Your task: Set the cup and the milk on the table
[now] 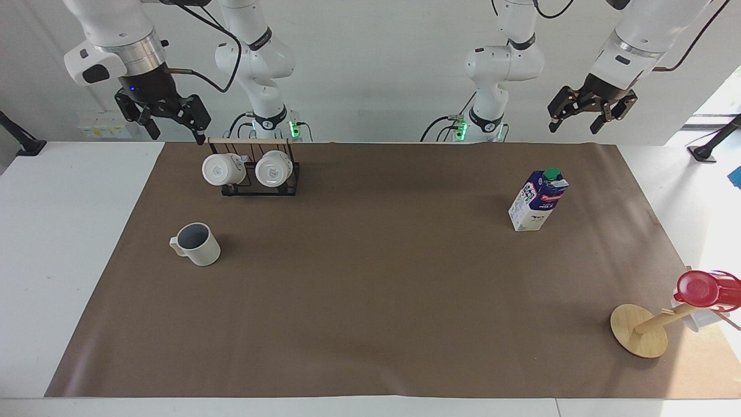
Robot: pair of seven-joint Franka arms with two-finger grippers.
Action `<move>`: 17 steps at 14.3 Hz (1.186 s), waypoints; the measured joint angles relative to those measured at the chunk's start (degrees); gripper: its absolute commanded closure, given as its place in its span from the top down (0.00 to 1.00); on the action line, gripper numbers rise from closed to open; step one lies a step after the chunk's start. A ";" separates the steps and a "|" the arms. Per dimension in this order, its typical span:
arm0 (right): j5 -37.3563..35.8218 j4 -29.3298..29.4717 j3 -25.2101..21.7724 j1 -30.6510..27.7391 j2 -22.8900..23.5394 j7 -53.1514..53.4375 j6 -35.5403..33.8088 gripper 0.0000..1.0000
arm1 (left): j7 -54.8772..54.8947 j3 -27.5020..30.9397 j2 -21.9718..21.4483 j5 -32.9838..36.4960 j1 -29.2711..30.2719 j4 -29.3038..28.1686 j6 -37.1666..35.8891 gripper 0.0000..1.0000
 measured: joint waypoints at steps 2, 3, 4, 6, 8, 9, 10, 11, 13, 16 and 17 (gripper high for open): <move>0.00 0.00 0.00 0.00 0.00 0.00 0.00 1.00 | 0.00 -0.04 0.00 0.00 0.00 0.00 0.46 1.00; 0.00 0.00 0.00 0.00 0.00 0.00 0.00 1.00 | 0.00 -0.06 0.00 0.00 0.00 0.00 0.66 1.00; 0.00 0.00 0.00 0.00 0.00 0.00 0.00 1.00 | 0.00 -0.07 0.00 0.00 0.00 0.00 0.85 1.00; 0.00 0.00 0.00 0.00 0.00 0.00 0.00 1.00 | 0.01 -0.07 0.00 0.00 0.00 0.00 1.12 1.00; 0.00 0.00 0.00 0.00 0.00 0.00 0.00 1.00 | 0.03 -0.19 0.00 0.00 0.00 0.00 1.33 1.00; 0.00 0.00 0.00 0.00 0.00 0.00 0.00 1.00 | 0.03 -0.30 0.00 0.00 -0.01 0.00 1.40 1.00; 0.00 0.00 0.00 0.00 0.00 0.00 0.00 1.00 | 0.03 -0.41 0.00 0.00 -0.01 0.00 1.43 1.00; 0.00 0.00 0.00 0.00 0.00 0.00 0.00 1.00 | 0.03 -0.48 0.00 0.00 -0.02 0.00 1.45 1.00; 0.00 0.00 0.00 0.00 0.00 0.00 0.00 1.00 | 0.03 -0.52 0.00 0.00 -0.04 0.00 1.61 1.00; 0.00 0.00 0.00 0.00 0.00 0.00 0.00 1.00 | 0.06 -0.51 0.01 0.00 -0.04 0.00 2.25 1.00; 0.00 0.00 0.00 0.00 0.00 0.00 0.00 1.00 | 0.06 -0.51 0.02 0.00 -0.04 0.00 2.30 1.00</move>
